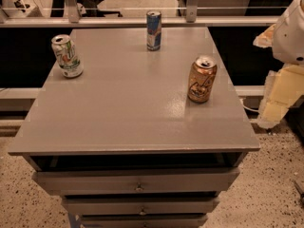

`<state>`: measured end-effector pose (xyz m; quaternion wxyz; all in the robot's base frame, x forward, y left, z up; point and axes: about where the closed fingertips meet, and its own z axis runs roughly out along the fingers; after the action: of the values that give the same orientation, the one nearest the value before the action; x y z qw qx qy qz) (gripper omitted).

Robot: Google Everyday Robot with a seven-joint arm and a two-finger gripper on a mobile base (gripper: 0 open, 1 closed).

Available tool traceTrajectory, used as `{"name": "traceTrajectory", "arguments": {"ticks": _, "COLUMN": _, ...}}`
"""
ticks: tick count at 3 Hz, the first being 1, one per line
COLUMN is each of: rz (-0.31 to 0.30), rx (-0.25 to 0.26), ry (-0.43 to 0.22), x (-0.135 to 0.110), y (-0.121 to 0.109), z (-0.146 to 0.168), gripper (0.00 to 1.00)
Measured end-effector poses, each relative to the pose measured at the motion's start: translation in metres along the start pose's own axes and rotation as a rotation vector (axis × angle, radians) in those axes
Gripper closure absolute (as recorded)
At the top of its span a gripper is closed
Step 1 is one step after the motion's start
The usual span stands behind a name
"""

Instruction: Pick orange can

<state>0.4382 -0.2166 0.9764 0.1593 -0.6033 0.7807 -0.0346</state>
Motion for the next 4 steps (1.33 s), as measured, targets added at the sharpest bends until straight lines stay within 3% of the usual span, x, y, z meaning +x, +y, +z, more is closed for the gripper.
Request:
{"name": "traceTrajectory", "arguments": {"ticks": 1, "rz": 0.002, "rx": 0.003, "ry": -0.006, "x": 0.000, "y": -0.001, "z": 0.000, "gripper": 0.00}}
{"name": "traceTrajectory", "arguments": {"ticks": 2, "rz": 0.059, "rx": -0.012, "ry": -0.060, "x": 0.013, "y": -0.022, "z": 0.024, "gripper": 0.00}}
{"name": "traceTrajectory", "arguments": {"ticks": 3, "rz": 0.149, "rx": 0.002, "ry": -0.131, "x": 0.030, "y": -0.050, "z": 0.052, "gripper": 0.00}}
{"name": "traceTrajectory", "arguments": {"ticks": 4, "rz": 0.229, "rx": 0.040, "ry": -0.249, "x": 0.036, "y": -0.077, "z": 0.073, "gripper": 0.00}}
